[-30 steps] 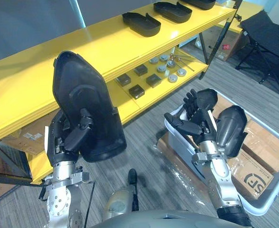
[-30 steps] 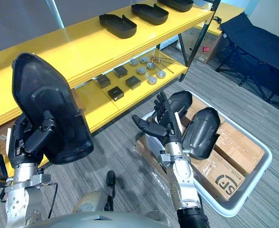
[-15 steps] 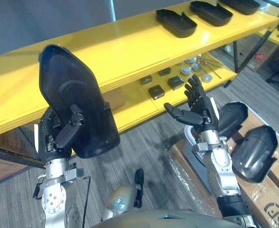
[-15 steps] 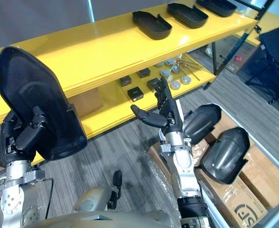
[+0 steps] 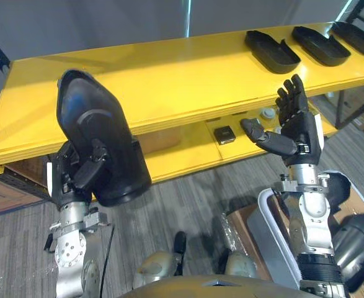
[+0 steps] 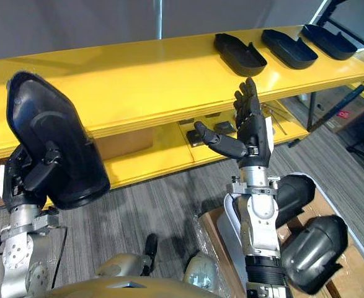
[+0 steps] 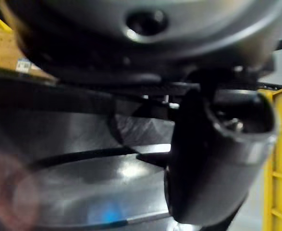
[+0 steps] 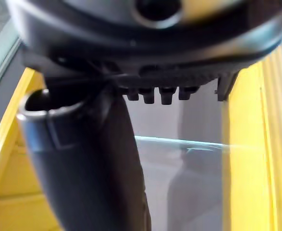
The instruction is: Walk over and take three plastic housings, then place them on the shelf
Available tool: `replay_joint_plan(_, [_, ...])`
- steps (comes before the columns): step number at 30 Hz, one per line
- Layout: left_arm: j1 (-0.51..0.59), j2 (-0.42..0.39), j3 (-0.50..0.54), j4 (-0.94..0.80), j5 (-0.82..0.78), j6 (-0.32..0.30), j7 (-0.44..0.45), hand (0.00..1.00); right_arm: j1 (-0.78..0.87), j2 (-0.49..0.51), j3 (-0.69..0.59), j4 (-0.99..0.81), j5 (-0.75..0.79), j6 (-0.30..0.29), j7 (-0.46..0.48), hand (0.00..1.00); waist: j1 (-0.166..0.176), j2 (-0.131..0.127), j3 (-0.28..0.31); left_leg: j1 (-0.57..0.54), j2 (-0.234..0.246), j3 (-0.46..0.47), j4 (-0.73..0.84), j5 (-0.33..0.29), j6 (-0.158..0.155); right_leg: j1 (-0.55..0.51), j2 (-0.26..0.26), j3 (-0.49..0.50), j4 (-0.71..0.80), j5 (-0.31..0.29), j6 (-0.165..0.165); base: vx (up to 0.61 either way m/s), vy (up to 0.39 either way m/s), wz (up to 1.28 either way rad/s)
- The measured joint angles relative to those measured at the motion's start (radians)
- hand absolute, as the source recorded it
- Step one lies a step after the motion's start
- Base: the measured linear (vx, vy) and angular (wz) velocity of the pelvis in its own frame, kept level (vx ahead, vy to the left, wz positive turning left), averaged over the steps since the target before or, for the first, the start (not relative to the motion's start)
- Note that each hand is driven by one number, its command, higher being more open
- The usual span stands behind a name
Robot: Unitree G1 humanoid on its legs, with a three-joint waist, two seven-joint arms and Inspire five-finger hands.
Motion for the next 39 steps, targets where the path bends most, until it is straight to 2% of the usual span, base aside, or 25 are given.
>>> replay_joint_plan(1, [0.003,-0.008,-0.001,-0.001,0.000,0.003,0.001,0.00,0.002,-0.004,0.000,0.000,0.002,0.002,0.000,1.00,-0.004,0.006,-0.002,-0.001,0.007,0.015,0.000,-0.009,-0.010,0.016,0.002,-0.019,-0.023,0.017,0.000,0.07,-0.198,0.24])
replay_joint_plan(2, [0.006,-0.019,-0.010,-0.002,0.000,0.005,-0.002,0.00,0.007,-0.006,0.000,0.002,0.004,0.007,0.001,1.00,-0.018,0.016,-0.007,0.001,0.034,0.068,0.001,-0.013,-0.011,0.042,0.018,-0.045,-0.054,0.031,0.001,0.04,-0.120,0.31])
replay_joint_plan(4, [0.005,-0.020,-0.019,-0.004,0.000,0.005,-0.007,0.00,0.007,-0.006,0.000,0.004,0.005,0.021,0.008,1.00,-0.028,0.018,-0.008,0.012,0.048,0.088,-0.003,-0.011,-0.018,0.067,0.030,-0.063,-0.078,0.036,0.000,0.10,-0.135,0.20])
replay_joint_plan(5, [0.004,-0.021,-0.030,-0.004,0.001,0.005,-0.011,0.00,0.009,-0.006,-0.003,0.004,0.006,0.025,0.017,1.00,-0.030,0.017,-0.009,0.014,0.054,0.088,-0.004,-0.010,-0.034,0.085,0.037,-0.071,-0.096,0.036,-0.001,0.17,-0.122,0.18])
replay_joint_plan(8, [0.001,-0.021,-0.075,-0.022,0.003,0.005,-0.040,0.00,0.022,-0.006,-0.028,0.004,0.036,0.025,0.031,1.00,-0.046,0.017,-0.014,0.014,0.070,0.140,-0.005,-0.039,-0.035,0.102,0.042,-0.090,-0.115,0.036,-0.001,0.12,-0.039,0.12])
replay_joint_plan(11, [0.000,-0.021,-0.095,-0.050,0.008,0.005,-0.059,0.00,0.027,-0.005,-0.036,0.004,0.048,0.024,0.038,1.00,-0.060,0.020,-0.020,0.018,0.069,0.161,0.002,-0.042,-0.043,0.102,0.038,-0.087,-0.115,0.036,-0.001,0.15,0.011,-0.02])
replay_joint_plan(13, [-0.005,-0.020,-0.104,-0.063,0.010,0.005,-0.063,0.00,0.036,0.000,-0.043,0.004,0.090,0.023,0.045,1.00,-0.064,0.020,-0.020,0.003,0.068,0.174,0.062,-0.064,-0.049,0.117,0.032,-0.089,-0.119,0.036,-0.002,0.12,0.011,0.15])
replay_joint_plan(14, [-0.005,-0.019,-0.110,-0.063,0.010,0.006,-0.062,0.00,0.050,0.018,-0.050,0.004,0.112,0.023,0.048,1.00,-0.066,0.022,-0.019,-0.041,0.076,0.190,0.194,-0.116,-0.059,0.146,0.035,-0.091,-0.136,0.035,-0.002,0.10,0.001,0.22])
replay_joint_plan(15, [-0.002,-0.018,-0.110,-0.063,0.010,0.006,-0.061,0.00,0.054,0.034,-0.049,0.007,0.113,0.023,0.047,1.00,-0.063,0.032,-0.014,-0.111,0.109,0.219,0.396,-0.180,-0.091,0.179,0.042,-0.090,-0.158,0.034,-0.001,0.07,0.000,0.13])
replay_joint_plan(16, [-0.001,-0.019,-0.110,-0.061,0.010,0.006,-0.060,0.00,0.054,0.035,-0.048,0.007,0.113,0.023,0.049,1.00,-0.057,0.042,-0.010,-0.152,0.132,0.227,0.504,-0.199,-0.115,0.194,0.049,-0.088,-0.169,0.031,0.001,0.01,0.014,-0.14])
replay_joint_plan(17, [0.003,-0.023,-0.109,-0.059,0.010,0.006,-0.060,0.00,0.051,0.026,-0.047,0.007,0.113,0.022,0.059,1.00,-0.044,0.073,-0.001,-0.212,0.177,0.228,0.670,-0.211,-0.136,0.219,0.063,-0.082,-0.180,0.017,0.001,-0.01,0.079,-0.24])
replay_joint_plan(18, [0.003,-0.030,-0.107,-0.050,0.010,0.006,-0.060,0.00,0.048,0.021,-0.047,0.008,0.108,0.017,0.066,1.00,-0.042,0.102,0.001,-0.230,0.201,0.238,0.739,-0.211,-0.140,0.238,0.068,-0.064,-0.186,0.010,0.010,0.00,0.105,-0.23])
replay_joint_plan(19, [0.003,-0.031,-0.107,-0.046,0.010,0.006,-0.060,0.00,0.045,0.022,-0.047,0.008,0.105,0.016,0.066,1.00,-0.043,0.106,0.002,-0.234,0.201,0.249,0.741,-0.206,-0.151,0.241,0.058,-0.060,-0.187,0.012,0.010,0.02,0.144,-0.21])
replay_joint_plan(20, [0.001,-0.030,-0.108,-0.043,0.010,0.005,-0.061,0.00,0.039,0.023,-0.047,0.008,0.105,0.007,0.066,1.00,-0.047,0.100,0.008,-0.231,0.218,0.269,0.743,-0.243,-0.114,0.236,0.039,-0.062,-0.189,0.021,0.021,-0.01,0.087,-0.16])
replay_joint_plan(21, [-0.001,-0.028,-0.110,-0.041,0.010,0.005,-0.065,0.00,0.039,0.024,-0.048,0.008,0.105,0.000,0.066,1.00,-0.051,0.108,0.006,-0.223,0.243,0.269,0.724,-0.264,-0.102,0.235,0.038,-0.059,-0.186,0.022,0.023,-0.02,0.102,-0.14])
replay_joint_plan(22, [-0.004,-0.029,-0.117,-0.032,0.015,0.005,-0.072,0.00,0.039,0.025,-0.046,0.008,0.104,-0.007,0.059,1.00,-0.068,0.122,-0.004,-0.199,0.294,0.256,0.637,-0.270,-0.126,0.228,0.034,-0.051,-0.181,0.024,0.027,0.01,0.137,-0.20])
replay_joint_plan(23, [-0.006,-0.030,-0.135,-0.026,0.030,0.005,-0.074,0.00,0.037,0.022,-0.047,0.008,0.102,-0.018,0.050,1.00,-0.076,0.136,-0.013,-0.153,0.319,0.220,0.502,-0.235,-0.170,0.217,0.023,-0.032,-0.175,0.030,0.042,0.04,0.185,-0.26])
replay_joint_plan(24, [-0.006,-0.030,-0.145,-0.025,0.039,0.005,-0.077,0.00,0.038,0.020,-0.047,0.007,0.102,-0.021,0.045,1.00,-0.082,0.142,-0.018,-0.125,0.326,0.206,0.426,-0.203,-0.185,0.209,0.016,-0.022,-0.170,0.030,0.052,0.08,0.322,-0.32])
replay_joint_plan(26, [-0.035,-0.003,-0.182,-0.021,0.039,0.008,-0.109,0.00,0.042,0.033,-0.046,0.007,0.077,-0.024,0.010,1.00,-0.097,0.091,-0.027,-0.093,0.236,0.257,0.338,-0.157,-0.148,0.166,-0.071,0.019,-0.150,0.046,0.090,0.09,0.325,-0.22])
replay_joint_plan(28, [-0.066,0.031,-0.202,-0.022,0.038,0.029,-0.147,0.00,0.042,0.033,-0.007,0.007,0.061,-0.023,-0.021,1.00,-0.108,0.051,-0.027,-0.093,0.206,0.284,0.342,-0.167,-0.116,0.152,-0.105,0.028,-0.149,0.072,0.103,0.04,0.185,-0.16])
replay_joint_plan(33, [-0.086,0.097,-0.204,-0.059,-0.014,0.085,-0.244,0.00,0.044,0.034,0.019,-0.001,0.022,-0.023,-0.052,1.00,-0.109,0.035,-0.031,-0.059,0.206,0.321,0.322,-0.182,-0.097,0.138,-0.106,0.034,-0.147,0.140,0.077,-0.02,0.127,-0.23])
replay_joint_plan(35, [-0.097,0.111,-0.205,-0.094,-0.046,0.103,-0.261,0.00,0.047,0.034,0.017,-0.005,0.022,-0.023,-0.057,1.00,-0.113,0.032,-0.032,-0.053,0.207,0.333,0.319,-0.191,-0.105,0.135,-0.107,0.034,-0.148,0.139,0.077,-0.05,0.027,-0.22])
replay_joint_plan(38, [-0.163,0.110,-0.216,-0.129,-0.048,0.140,-0.278,0.00,0.049,0.034,0.008,-0.007,-0.002,-0.015,-0.067,1.00,-0.118,0.033,-0.032,-0.055,0.210,0.353,0.311,-0.186,-0.107,0.130,-0.105,0.032,-0.167,0.118,0.058,-0.06,-0.030,-0.21])
replay_joint_plan(39, [-0.190,0.110,-0.225,-0.131,-0.048,0.154,-0.275,0.00,0.051,0.035,0.006,-0.007,-0.013,-0.006,-0.069,1.00,-0.129,0.035,-0.032,-0.057,0.214,0.359,0.311,-0.179,-0.116,0.127,-0.103,0.033,-0.175,0.110,0.069,-0.06,-0.058,-0.17])
